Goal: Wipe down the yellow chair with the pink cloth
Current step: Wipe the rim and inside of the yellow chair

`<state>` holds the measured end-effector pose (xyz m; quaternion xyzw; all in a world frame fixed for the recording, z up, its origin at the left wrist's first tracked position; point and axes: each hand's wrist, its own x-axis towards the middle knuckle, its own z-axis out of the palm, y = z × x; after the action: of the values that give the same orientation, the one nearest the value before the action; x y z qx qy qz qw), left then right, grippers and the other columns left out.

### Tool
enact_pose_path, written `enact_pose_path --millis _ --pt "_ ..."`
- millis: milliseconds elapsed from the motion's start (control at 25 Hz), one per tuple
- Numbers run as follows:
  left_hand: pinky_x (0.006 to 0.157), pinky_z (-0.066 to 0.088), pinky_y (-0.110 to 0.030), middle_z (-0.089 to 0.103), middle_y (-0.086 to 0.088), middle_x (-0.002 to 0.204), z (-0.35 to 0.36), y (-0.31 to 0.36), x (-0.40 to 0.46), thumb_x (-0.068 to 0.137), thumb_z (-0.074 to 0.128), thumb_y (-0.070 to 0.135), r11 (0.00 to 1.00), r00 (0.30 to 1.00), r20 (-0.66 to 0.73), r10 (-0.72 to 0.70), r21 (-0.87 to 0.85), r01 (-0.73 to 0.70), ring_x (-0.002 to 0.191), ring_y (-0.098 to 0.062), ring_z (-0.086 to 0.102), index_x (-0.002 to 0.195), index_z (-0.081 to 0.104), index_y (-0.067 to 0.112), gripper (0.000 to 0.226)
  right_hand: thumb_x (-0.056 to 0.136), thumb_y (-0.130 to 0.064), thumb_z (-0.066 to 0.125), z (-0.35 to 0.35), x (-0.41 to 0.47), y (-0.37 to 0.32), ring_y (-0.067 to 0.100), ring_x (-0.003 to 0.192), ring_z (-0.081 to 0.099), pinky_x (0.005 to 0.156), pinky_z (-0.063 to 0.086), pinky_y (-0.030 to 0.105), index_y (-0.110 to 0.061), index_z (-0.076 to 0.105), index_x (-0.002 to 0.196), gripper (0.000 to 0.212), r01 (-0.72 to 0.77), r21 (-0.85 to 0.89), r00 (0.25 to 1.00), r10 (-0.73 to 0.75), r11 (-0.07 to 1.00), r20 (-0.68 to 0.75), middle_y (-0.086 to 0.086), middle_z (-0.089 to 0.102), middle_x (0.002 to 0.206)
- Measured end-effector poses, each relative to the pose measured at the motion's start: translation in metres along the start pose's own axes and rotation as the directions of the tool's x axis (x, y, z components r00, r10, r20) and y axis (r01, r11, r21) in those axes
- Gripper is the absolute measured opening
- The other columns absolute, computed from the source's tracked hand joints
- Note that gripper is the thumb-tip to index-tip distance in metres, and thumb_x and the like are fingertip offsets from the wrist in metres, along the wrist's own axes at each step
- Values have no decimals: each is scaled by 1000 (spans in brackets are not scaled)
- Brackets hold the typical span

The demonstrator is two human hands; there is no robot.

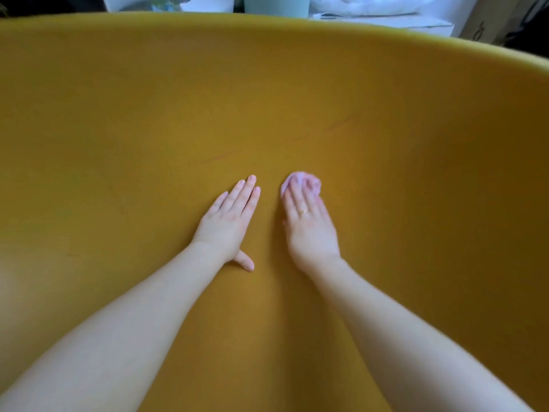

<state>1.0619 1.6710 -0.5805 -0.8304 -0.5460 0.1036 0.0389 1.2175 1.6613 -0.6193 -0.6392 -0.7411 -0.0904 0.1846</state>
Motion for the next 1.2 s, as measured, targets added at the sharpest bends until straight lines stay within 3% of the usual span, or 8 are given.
enact_pose_path --millis 160,240,400,480,600,760,1000,1200 --pt "118 -2 -31 -29 -7 154 -5 3 -3 62 74 59 1000 1000 1 -13 -10 13 145 -19 -17 147 -18 9 134 83 -16 9 -9 -10 1 27 140 24 113 11 35 -7 29 141 63 129 -89 987 -118 988 112 9 26 151" --pt "118 -2 -30 -28 -7 154 -7 0 0 75 69 50 1000 999 -32 6 -16 -7 146 -19 -15 148 -16 9 119 79 -12 18 -32 22 27 33 131 41 108 30 41 -3 43 134 61 38 -201 995 -56 979 -84 15 41 143" --pt "116 -9 -31 -25 -11 155 -25 -11 14 81 67 42 996 976 -216 10 93 11 145 -24 -16 146 -19 5 113 88 0 25 -73 76 69 31 143 12 115 8 37 -1 19 143 56 -134 -169 973 97 976 -209 15 14 154" --pt "115 -9 -33 -24 -14 154 -35 -17 24 72 72 49 989 961 -266 -72 106 103 145 -27 -17 145 -20 3 126 82 3 34 -64 81 59 36 140 19 113 19 42 1 26 141 59 -141 -143 961 100 980 -260 18 21 152" --pt "116 -8 -37 -23 -18 154 -40 -24 36 61 70 65 967 957 -263 -121 188 173 145 -30 -16 144 -21 1 139 72 -4 32 -15 49 24 41 127 42 96 42 52 -1 46 131 61 21 -134 981 -46 991 -189 18 44 141" --pt "117 -6 -37 -25 -19 153 -36 -28 41 57 68 71 964 955 -262 -140 186 192 144 -30 -17 144 -23 3 143 75 -6 35 -1 16 10 26 126 48 103 36 41 -13 53 128 57 288 -121 957 -290 950 6 4 50 138" --pt "117 -7 -36 -26 -14 154 -28 -37 43 56 63 76 976 946 -307 -104 152 157 145 -27 -17 135 -35 6 144 76 1 27 -61 99 57 31 137 30 113 12 35 -3 35 138 63 -131 -140 923 69 981 -378 14 34 148" --pt "117 -5 -35 -19 -12 156 -25 -39 45 52 68 72 984 940 -323 -108 101 148 146 -25 -11 134 -29 5 144 69 -5 27 -8 54 11 40 129 40 104 32 48 -5 47 132 66 130 -89 966 -146 988 -214 15 44 141"
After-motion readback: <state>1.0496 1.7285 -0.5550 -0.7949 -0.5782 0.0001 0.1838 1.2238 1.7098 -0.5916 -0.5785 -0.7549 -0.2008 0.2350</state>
